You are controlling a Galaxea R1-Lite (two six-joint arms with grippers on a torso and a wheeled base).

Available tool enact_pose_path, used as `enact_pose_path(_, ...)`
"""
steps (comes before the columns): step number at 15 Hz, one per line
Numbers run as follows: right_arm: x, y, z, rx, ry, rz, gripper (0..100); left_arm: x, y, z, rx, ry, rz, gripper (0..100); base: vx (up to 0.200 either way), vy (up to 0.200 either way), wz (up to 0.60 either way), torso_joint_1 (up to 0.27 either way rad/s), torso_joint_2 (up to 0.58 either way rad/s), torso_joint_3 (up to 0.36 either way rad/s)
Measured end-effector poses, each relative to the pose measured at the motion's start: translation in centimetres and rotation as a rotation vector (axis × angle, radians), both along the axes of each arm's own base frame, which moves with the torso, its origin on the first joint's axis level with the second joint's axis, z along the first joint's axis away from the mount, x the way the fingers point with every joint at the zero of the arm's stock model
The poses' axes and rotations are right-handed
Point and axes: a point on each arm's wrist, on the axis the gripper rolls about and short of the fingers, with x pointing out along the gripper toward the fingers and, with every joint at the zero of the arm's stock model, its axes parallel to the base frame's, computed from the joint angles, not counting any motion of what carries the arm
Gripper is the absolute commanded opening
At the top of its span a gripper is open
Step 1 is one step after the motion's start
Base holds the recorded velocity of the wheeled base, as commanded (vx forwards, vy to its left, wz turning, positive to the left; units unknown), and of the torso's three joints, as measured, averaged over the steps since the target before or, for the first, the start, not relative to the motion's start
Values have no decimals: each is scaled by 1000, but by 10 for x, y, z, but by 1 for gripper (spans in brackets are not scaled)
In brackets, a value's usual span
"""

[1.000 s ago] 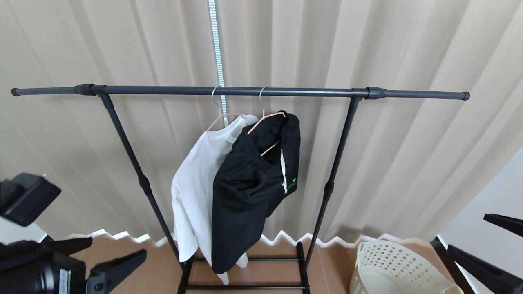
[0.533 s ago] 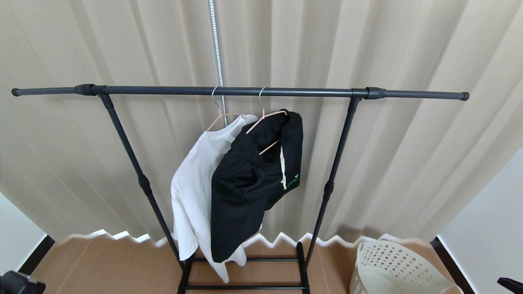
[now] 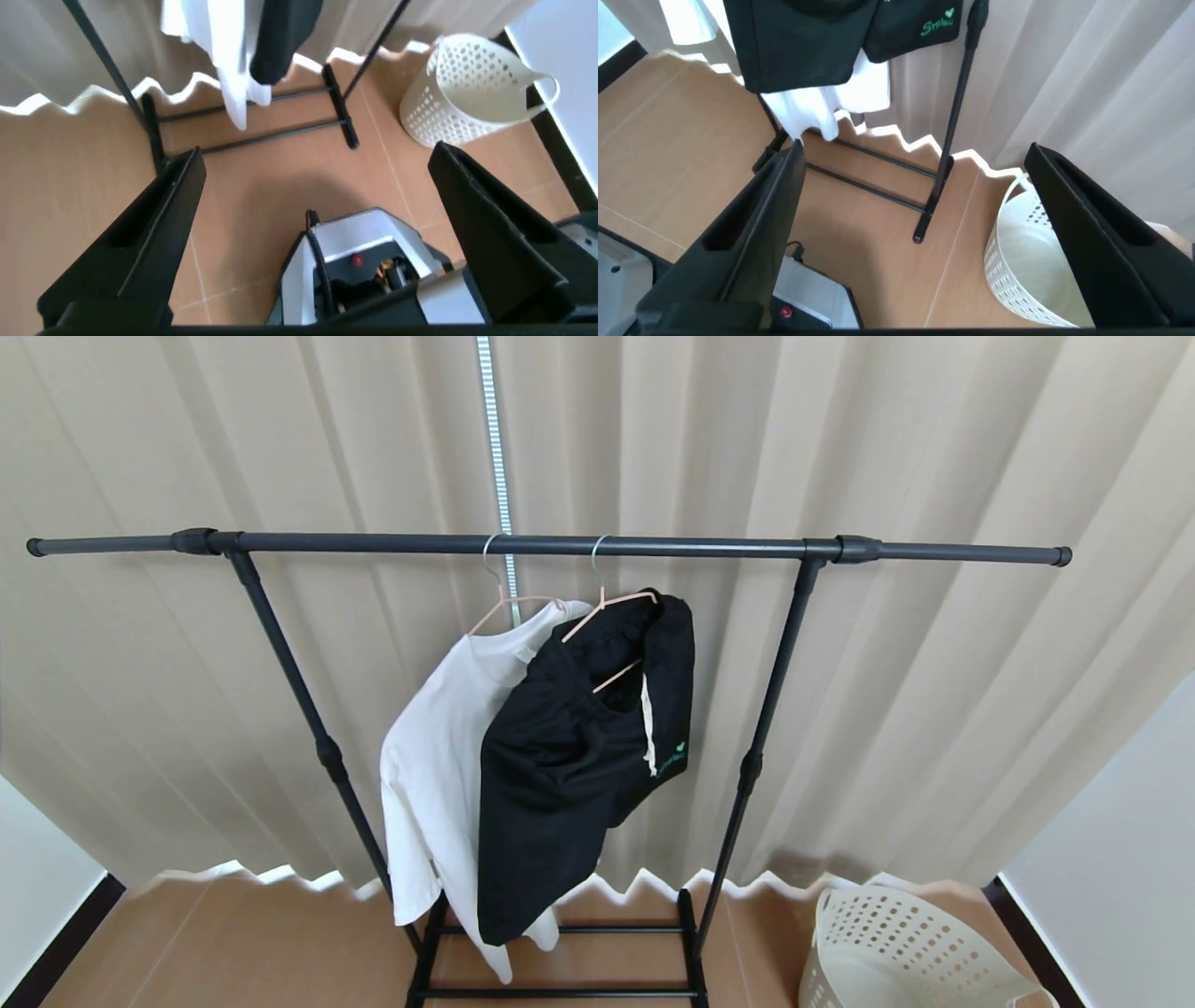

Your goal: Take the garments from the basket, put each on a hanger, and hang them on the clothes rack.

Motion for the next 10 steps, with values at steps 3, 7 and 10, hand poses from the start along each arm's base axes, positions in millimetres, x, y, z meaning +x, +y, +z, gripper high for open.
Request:
enact_pose_path(3,-2,-1,0,6,-30,-35,100,-7,7,1,59,-102,188,100,0,0,0,0,0,0)
enact_pose_path(7,-6,-1,0,14,-70,-47,100,-27,12,2,47,-319,304,100,0,0,0,0,0,0)
enact_pose_path(10,-8,-1,0,11,-101,-79,100,-34,13,1,21,-399,350,100,0,0,0,0,0,0)
